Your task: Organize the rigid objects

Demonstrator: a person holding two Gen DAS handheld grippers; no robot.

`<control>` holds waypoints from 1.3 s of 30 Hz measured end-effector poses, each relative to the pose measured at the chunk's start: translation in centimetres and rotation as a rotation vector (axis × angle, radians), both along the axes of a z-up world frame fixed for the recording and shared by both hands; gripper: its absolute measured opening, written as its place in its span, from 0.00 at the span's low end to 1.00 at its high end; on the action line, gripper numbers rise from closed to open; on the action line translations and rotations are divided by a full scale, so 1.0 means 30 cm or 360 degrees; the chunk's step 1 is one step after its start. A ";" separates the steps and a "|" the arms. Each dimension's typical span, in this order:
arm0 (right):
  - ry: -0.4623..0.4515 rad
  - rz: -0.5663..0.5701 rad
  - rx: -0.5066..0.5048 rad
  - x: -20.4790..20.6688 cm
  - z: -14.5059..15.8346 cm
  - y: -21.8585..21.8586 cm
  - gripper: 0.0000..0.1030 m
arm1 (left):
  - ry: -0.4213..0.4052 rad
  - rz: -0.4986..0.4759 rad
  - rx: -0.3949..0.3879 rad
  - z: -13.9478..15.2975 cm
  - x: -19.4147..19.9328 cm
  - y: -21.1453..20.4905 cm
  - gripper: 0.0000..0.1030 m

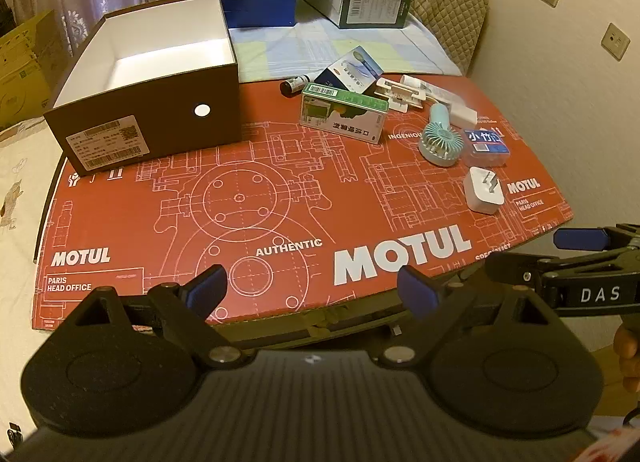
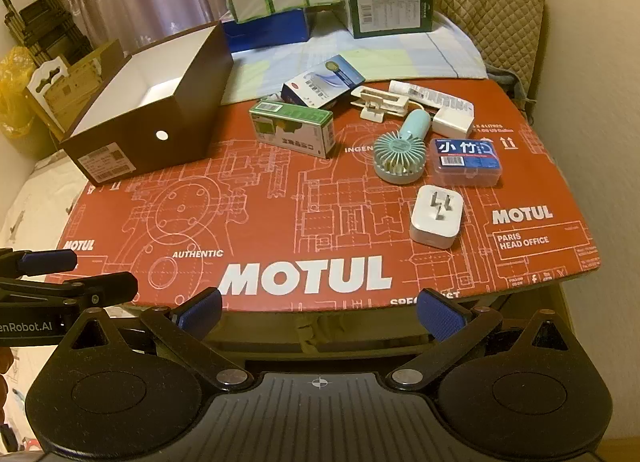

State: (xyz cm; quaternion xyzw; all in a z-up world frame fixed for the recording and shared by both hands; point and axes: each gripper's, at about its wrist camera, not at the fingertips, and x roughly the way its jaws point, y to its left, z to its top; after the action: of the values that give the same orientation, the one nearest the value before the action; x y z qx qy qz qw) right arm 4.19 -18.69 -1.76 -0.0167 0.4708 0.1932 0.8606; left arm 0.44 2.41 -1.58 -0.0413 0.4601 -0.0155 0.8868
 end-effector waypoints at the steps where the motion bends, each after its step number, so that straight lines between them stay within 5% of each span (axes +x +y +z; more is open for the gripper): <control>1: -0.0001 0.0000 0.0001 0.000 0.000 0.001 0.98 | 0.0001 0.0003 0.0002 0.001 0.003 -0.003 0.87; 39: -0.0052 -0.0012 0.0020 -0.042 0.027 -0.001 0.98 | -0.0047 -0.0026 0.0012 0.028 -0.039 -0.023 0.87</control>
State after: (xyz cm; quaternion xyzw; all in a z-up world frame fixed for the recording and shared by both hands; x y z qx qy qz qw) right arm 2.92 -18.72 -0.95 -0.0128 0.4555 0.1925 0.8691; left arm -0.72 1.72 -0.73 -0.0341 0.4473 -0.0216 0.8935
